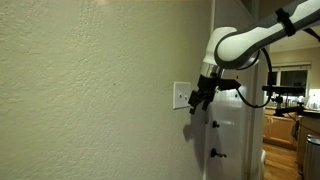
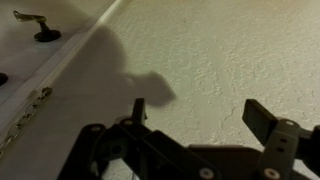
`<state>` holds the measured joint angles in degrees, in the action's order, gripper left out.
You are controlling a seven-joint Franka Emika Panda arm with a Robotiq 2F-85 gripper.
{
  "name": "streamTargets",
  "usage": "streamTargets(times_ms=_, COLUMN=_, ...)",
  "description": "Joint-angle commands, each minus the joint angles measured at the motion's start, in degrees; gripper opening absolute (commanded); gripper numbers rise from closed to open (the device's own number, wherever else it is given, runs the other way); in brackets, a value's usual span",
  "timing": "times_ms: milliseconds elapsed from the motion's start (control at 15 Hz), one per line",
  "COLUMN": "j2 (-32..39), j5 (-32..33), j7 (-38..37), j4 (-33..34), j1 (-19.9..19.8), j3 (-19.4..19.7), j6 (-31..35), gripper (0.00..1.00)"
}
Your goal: Lift up the right switch on the wall.
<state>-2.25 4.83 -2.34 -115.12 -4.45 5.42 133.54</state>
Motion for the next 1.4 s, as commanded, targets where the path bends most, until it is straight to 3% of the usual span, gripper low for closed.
streamTargets(times_ms=0, j2=0.36, j5=0.41, j7=-0.70, j4=0.99, j1=-0.62, j3=0.14, j6=0.36, gripper=1.00)
streamTargets(times_ms=333, j2=1.68, j5=-0.19, j7=-0.72, j4=4.37, j1=-1.41, j3=0.83, j6=1.38, gripper=0.98)
streamTargets(times_ms=400, j2=2.12, j5=-0.41, j7=-0.77, j4=5.26, j1=-1.54, j3=0.87, j6=1.52, gripper=0.88)
streamTargets(times_ms=600, j2=4.07, j5=-1.11, j7=-0.64, j4=8.12, j1=-1.58, j3=1.02, j6=1.90, gripper=0.71)
streamTargets(times_ms=667, j2=4.73, j5=-1.35, j7=-0.60, j4=9.07, j1=-1.59, j3=1.02, j6=2.00, gripper=0.58)
streamTargets(times_ms=733, j2=5.44, j5=-1.53, j7=-0.63, j4=10.00, j1=-1.60, j3=1.02, j6=2.08, gripper=0.54)
streamTargets(times_ms=867, j2=6.69, j5=-2.10, j7=-0.53, j4=11.60, j1=-1.62, j3=1.02, j6=2.18, gripper=0.53)
streamTargets(times_ms=933, j2=7.16, j5=-2.29, j7=-0.48, j4=12.28, j1=-1.64, j3=1.03, j6=2.27, gripper=0.47)
streamTargets(times_ms=1000, j2=7.60, j5=-2.44, j7=-0.39, j4=12.93, j1=-1.68, j3=1.05, j6=2.28, gripper=0.49)
streamTargets(times_ms=1333, j2=7.64, j5=-2.44, j7=-0.37, j4=14.28, j1=-1.86, j3=1.22, j6=2.14, gripper=0.09)
